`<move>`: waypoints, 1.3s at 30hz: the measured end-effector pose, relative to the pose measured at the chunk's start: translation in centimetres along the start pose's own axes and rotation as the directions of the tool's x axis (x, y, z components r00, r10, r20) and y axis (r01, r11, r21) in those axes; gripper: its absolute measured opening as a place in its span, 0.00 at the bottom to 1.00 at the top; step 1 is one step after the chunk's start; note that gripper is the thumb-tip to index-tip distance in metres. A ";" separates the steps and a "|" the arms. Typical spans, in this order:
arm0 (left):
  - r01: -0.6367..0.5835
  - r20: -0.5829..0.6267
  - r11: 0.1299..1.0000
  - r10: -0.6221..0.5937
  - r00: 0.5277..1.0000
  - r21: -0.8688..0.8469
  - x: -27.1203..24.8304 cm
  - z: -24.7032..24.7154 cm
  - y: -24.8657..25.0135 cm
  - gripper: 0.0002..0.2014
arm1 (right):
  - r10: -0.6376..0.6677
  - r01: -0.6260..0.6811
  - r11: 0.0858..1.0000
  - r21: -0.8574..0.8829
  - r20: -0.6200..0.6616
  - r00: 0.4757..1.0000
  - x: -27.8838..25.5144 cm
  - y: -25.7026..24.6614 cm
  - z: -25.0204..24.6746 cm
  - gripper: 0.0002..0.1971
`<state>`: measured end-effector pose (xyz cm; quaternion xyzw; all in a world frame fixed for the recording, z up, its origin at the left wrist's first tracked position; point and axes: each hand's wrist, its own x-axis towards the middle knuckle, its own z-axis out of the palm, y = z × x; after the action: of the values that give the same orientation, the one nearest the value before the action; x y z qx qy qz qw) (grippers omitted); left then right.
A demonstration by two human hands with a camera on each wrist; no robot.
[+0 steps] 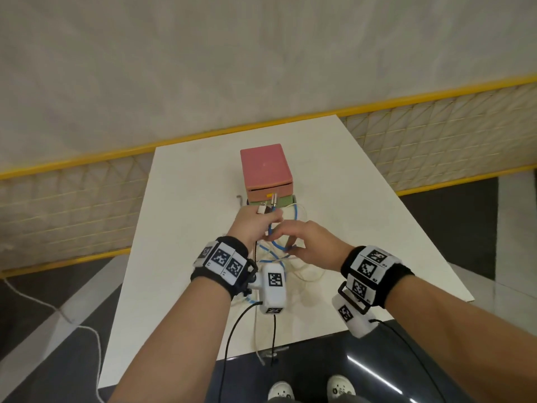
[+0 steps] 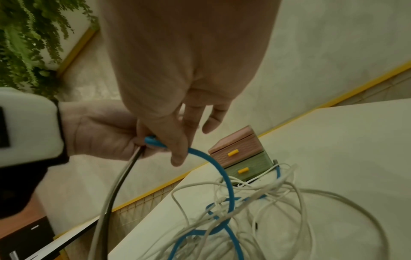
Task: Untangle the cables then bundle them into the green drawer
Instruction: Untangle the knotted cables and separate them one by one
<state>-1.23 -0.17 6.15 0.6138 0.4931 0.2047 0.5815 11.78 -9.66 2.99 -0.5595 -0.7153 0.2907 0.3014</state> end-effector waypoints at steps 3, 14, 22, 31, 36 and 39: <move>-0.087 -0.110 0.994 0.078 0.991 -0.072 0.7 -0.6 0.2 0.11 | 0.009 -0.010 1.000 0.029 0.030 1.000 -0.1 0.2 0.3 0.26; -0.477 -0.165 0.879 0.469 0.868 -0.012 0.4 -1.4 3.4 0.20 | 0.081 -0.076 0.985 0.156 -0.029 0.996 1.7 -0.4 0.4 0.09; -0.543 -0.369 0.839 0.494 0.787 -0.033 0.4 -1.7 3.8 0.07 | 0.103 -0.106 0.975 0.194 0.022 0.994 2.0 -0.4 0.3 0.05; -0.510 -0.209 0.843 0.475 0.855 -0.171 -2.1 -4.4 6.8 0.04 | 0.243 -0.235 0.948 0.214 -0.014 0.970 2.4 0.5 -1.0 0.12; -0.338 0.219 0.773 0.259 0.941 0.536 -3.4 -4.2 5.2 0.18 | 0.144 -0.090 0.948 0.304 -0.159 0.977 4.2 -1.6 -4.6 0.08; -0.314 -0.005 0.741 0.394 0.919 0.594 -2.6 -5.0 4.9 0.24 | 0.133 -0.082 0.933 0.350 -0.122 0.984 4.3 -2.2 -4.9 0.09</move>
<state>-4.68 1.04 12.69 0.8295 0.4428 0.1902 0.2823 13.26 -5.58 8.26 -0.5561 -0.5982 0.3862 0.4287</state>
